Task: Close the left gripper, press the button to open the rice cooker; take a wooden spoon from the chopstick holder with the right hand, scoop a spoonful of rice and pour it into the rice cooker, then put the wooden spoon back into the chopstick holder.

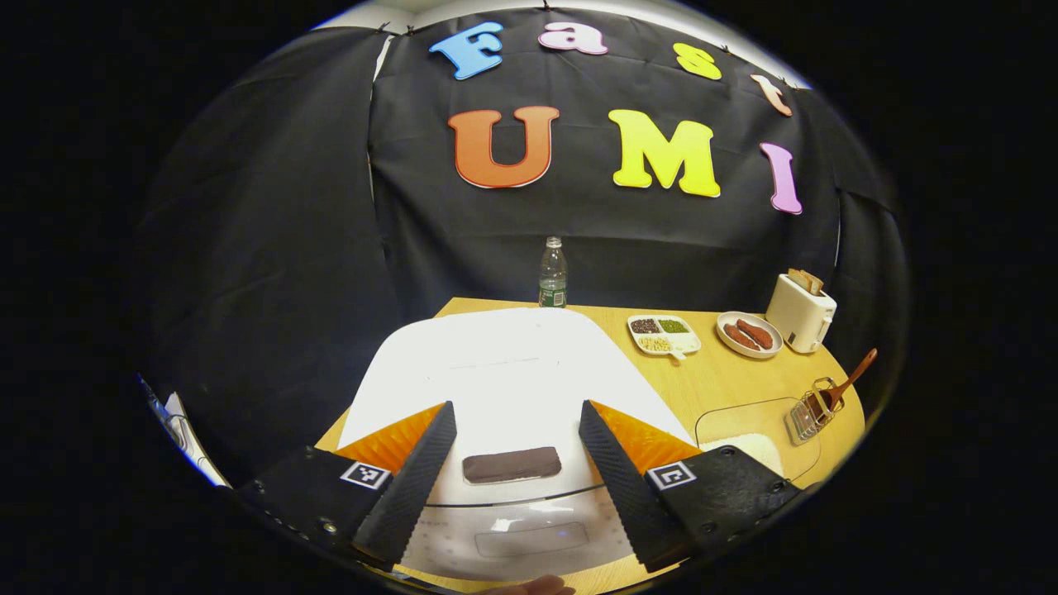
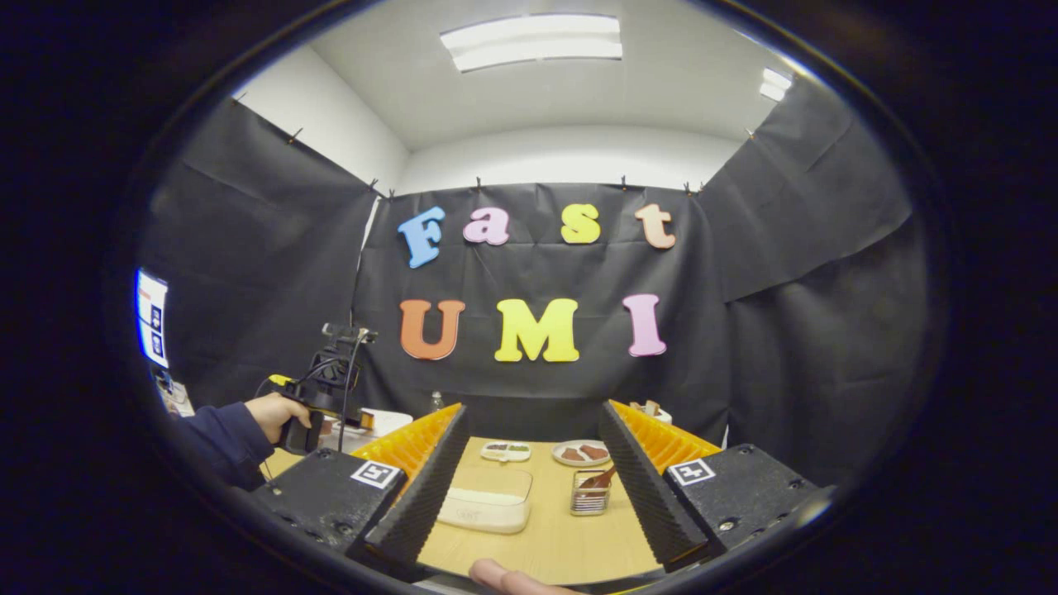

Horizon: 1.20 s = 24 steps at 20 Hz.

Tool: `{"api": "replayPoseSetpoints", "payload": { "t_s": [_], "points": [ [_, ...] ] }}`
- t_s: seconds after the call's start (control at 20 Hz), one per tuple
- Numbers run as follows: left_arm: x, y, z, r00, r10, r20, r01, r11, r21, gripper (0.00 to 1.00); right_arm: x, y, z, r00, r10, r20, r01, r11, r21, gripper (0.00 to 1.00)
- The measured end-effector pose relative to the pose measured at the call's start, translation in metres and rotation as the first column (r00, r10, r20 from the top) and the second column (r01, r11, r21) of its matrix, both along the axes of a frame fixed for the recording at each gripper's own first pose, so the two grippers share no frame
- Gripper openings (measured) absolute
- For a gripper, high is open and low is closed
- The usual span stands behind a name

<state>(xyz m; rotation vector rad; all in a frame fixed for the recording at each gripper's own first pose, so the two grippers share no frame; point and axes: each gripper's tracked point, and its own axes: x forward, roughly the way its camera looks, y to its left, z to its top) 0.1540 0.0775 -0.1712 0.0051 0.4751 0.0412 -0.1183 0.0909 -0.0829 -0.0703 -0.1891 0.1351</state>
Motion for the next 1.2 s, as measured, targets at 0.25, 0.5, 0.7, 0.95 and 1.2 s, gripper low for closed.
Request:
{"api": "replayPoseSetpoints", "payload": {
  "t_s": [0.25, 0.5, 0.7, 0.95, 1.2],
  "points": [
    [-0.001, 0.000, -0.005, 1.000, -0.016, 0.021, 0.016, 1.000, -0.017, 1.00, 0.005, 0.002, -0.015, 1.000, 0.017, -0.024, -0.018, 1.000, -0.009, 1.00],
    [0.001, 0.001, -0.005, 0.989, -0.019, 0.150, 0.020, 1.000, -0.001, 0.98, 0.005, -0.013, -0.013, 1.000, -0.007, -0.012, 0.007, 1.000, -0.006, 0.99],
    [0.002, 0.003, 0.002, 0.983, 0.001, 0.182, 0.006, 0.999, -0.043, 0.95, 0.005, -0.012, -0.009, 0.999, -0.016, -0.035, 0.016, 1.000, -0.002, 1.00],
    [-0.015, 0.004, 0.023, 0.982, 0.011, 0.189, -0.015, 1.000, 0.019, 0.93, 0.008, -0.014, -0.002, 0.999, -0.015, -0.037, 0.015, 1.000, -0.001, 1.00],
    [-0.051, 0.008, 0.073, 0.966, 0.045, 0.256, -0.050, 0.999, 0.011, 0.94, 0.015, -0.021, 0.004, 0.997, -0.037, -0.064, 0.038, 0.999, 0.022, 1.00]
  ]
}}
